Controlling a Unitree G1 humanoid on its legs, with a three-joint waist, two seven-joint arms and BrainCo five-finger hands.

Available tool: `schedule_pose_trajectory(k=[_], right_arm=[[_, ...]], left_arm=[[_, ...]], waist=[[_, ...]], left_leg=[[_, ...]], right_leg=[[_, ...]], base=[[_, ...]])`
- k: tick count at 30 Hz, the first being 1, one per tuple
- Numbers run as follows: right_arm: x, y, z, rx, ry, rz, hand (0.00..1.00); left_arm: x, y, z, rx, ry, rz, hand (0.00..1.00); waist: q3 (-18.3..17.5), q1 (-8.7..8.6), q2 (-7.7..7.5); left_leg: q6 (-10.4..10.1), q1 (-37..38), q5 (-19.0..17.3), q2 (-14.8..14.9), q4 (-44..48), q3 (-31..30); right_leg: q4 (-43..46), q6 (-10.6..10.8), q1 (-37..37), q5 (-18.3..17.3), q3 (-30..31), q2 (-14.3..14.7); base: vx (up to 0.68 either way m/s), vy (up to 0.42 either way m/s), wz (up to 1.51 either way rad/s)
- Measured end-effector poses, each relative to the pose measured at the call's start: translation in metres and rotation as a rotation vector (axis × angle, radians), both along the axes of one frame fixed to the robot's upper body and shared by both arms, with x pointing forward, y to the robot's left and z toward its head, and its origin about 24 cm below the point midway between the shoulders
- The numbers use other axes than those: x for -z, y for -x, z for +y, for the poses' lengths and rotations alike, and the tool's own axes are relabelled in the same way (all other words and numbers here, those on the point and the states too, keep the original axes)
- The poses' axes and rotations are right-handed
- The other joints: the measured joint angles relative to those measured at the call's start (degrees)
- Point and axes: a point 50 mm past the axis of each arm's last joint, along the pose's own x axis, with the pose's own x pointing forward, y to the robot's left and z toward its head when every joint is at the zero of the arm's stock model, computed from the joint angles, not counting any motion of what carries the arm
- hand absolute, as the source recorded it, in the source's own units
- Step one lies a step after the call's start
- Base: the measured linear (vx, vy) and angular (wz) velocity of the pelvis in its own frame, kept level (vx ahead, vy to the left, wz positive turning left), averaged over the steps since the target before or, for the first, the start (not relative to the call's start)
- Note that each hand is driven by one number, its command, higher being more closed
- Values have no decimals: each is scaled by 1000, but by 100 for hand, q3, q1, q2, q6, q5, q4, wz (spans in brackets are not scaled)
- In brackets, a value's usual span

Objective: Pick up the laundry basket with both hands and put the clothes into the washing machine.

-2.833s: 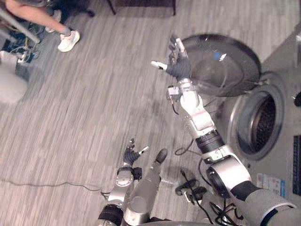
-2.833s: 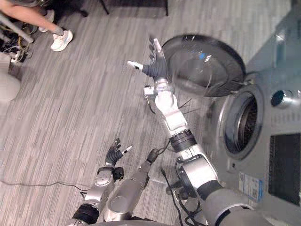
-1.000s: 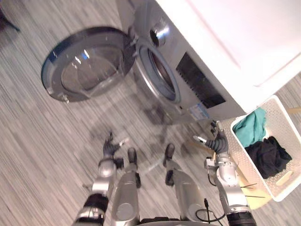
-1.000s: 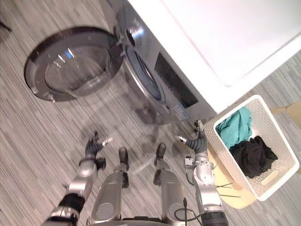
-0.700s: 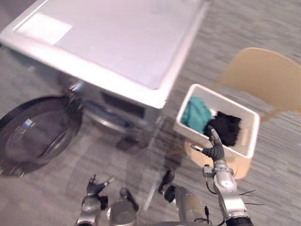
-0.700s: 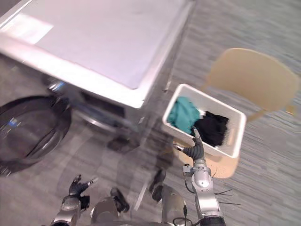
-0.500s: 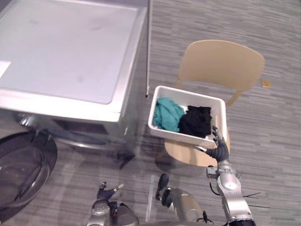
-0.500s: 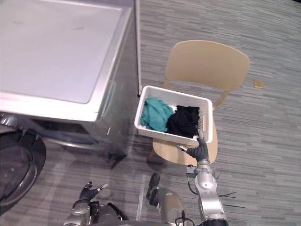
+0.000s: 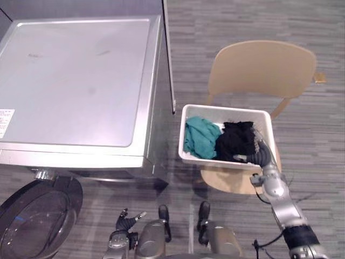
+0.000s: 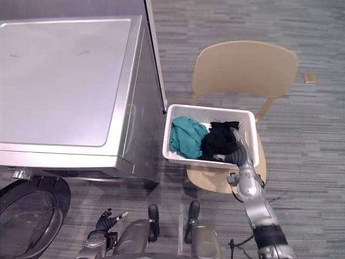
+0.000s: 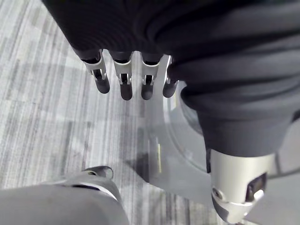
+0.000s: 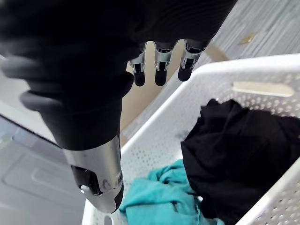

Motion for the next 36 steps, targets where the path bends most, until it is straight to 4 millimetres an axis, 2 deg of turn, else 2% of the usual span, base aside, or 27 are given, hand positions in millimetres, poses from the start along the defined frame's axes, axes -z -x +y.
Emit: schedule_pose_trajectory(k=[3,6,9,12,14,17,20,21,25,27,30,32,36], right_arm=[[-19,-26,-3,-2,69,-14,0],[-44,-50,-5,5,142,-36,0],[-68,-67,-9,28,200,-61,0],[-76,-75,-17,70,231,-52,0],[-73,-80,-20,86,260,-8,0],[-71,-86,-29,151,294,61,0],[-83,-94,-27,199,320,56,0],[-84,-95,-26,206,323,52,100],[-89,-100,-15,204,398,65,100],[-96,-103,-11,203,397,48,100],[-96,-105,-4,191,374,42,100],[-94,-105,3,182,299,37,100],[-89,-102,8,173,168,13,100]], left_arm=[[-4,-10,-2,23,-4,-30,0],[-5,-12,-2,4,3,-52,0],[-6,-12,-2,-22,6,-66,0],[-9,-19,-4,-16,6,-88,0],[-12,-28,-7,-18,18,-114,0],[-19,-44,-14,-27,33,-165,0],[-26,-58,-19,-38,55,-205,0],[-26,-60,-21,-42,61,-211,0],[-33,-73,-36,-63,100,-255,0],[-37,-78,-41,-59,115,-273,0],[-40,-84,-47,-52,129,-289,0],[-41,-86,-48,-55,136,-293,0],[-40,-85,-52,-57,151,-286,0]], waist=[[366,187,106],[554,256,114],[654,436,123],[693,568,170],[732,721,214],[777,857,305],[851,865,328],[854,862,330],[853,841,328],[854,826,327],[851,765,320],[853,687,310],[860,647,286]], left_leg=[[84,-124,70,-98,-52,-120],[140,-340,269,-214,-220,-302],[159,-548,434,-285,-356,-410],[181,-770,559,-367,-399,-607],[197,-966,620,-395,-402,-708],[186,-1186,808,-467,-551,-883],[214,-1379,936,-478,-673,-907],[204,-1398,948,-478,-692,-906],[193,-1433,953,-450,-718,-871],[186,-1455,959,-437,-725,-824],[184,-1420,962,-410,-728,-759],[183,-1347,962,-382,-736,-697],[183,-1128,962,-359,-799,-584]], right_leg=[[-46,24,-62,83,-137,-78],[-52,26,-256,138,-306,-174],[-105,12,-443,265,-412,-221],[-160,12,-572,304,-568,-269],[-160,-23,-714,339,-653,-282],[-157,-27,-923,348,-753,-335],[-106,-30,-1154,351,-772,-356],[-92,-30,-1184,351,-774,-361],[67,-59,-1306,327,-767,-379],[87,-64,-1348,324,-755,-379],[113,-64,-1348,324,-743,-370],[175,-64,-1342,324,-709,-365],[178,-64,-1230,325,-574,-347]], base=[[-19,64,24],[-15,48,37],[-30,34,20],[-30,28,35],[-53,28,29],[-73,21,30],[-79,9,14],[-80,1,-1],[-35,-8,-3],[-19,-22,-6],[10,-25,-7],[34,-22,-12],[40,-21,-17]])
